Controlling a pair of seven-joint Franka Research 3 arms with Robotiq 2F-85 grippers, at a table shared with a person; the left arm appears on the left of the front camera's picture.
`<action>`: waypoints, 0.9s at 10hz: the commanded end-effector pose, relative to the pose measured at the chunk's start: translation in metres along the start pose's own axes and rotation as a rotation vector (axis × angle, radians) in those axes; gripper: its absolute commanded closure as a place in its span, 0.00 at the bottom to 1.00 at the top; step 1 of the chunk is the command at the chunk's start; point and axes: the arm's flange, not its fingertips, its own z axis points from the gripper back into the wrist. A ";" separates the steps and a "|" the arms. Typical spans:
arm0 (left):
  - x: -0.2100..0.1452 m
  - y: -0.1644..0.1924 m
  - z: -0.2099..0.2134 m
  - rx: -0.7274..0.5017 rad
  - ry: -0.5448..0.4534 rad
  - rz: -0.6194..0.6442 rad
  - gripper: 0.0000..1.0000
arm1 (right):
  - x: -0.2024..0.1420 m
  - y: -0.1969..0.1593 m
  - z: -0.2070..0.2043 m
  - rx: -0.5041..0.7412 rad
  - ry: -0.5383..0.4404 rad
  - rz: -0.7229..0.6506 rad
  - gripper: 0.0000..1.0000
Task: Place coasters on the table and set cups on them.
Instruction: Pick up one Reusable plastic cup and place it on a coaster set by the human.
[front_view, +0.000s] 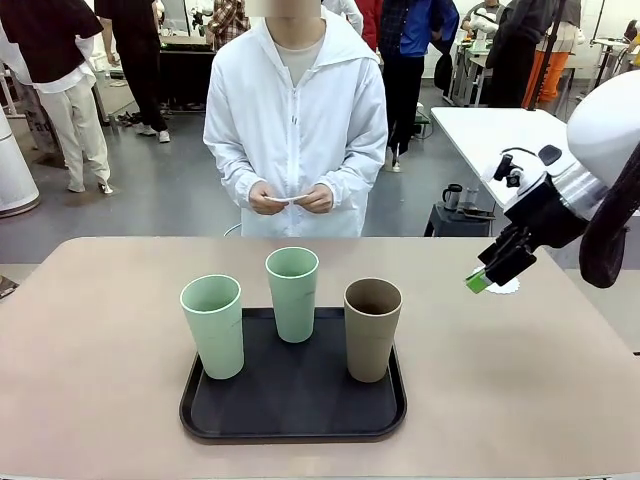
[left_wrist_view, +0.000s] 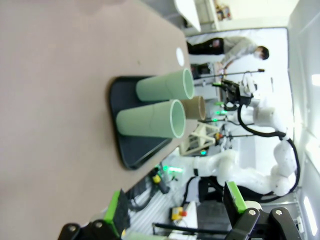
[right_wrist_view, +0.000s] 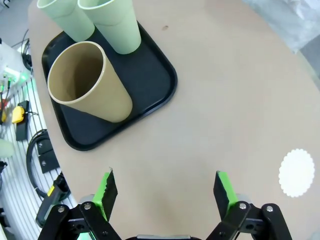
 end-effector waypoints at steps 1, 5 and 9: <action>0.001 -0.001 0.000 -0.011 -0.006 -0.005 0.00 | -0.001 0.000 0.003 -0.022 0.012 -0.004 0.00; 0.001 -0.001 0.000 -0.011 -0.006 -0.005 0.00 | -0.021 -0.007 -0.029 0.102 -0.191 0.324 0.00; 0.001 -0.001 0.000 -0.011 -0.006 -0.005 0.00 | -0.038 -0.028 -0.068 0.266 -0.425 0.505 0.00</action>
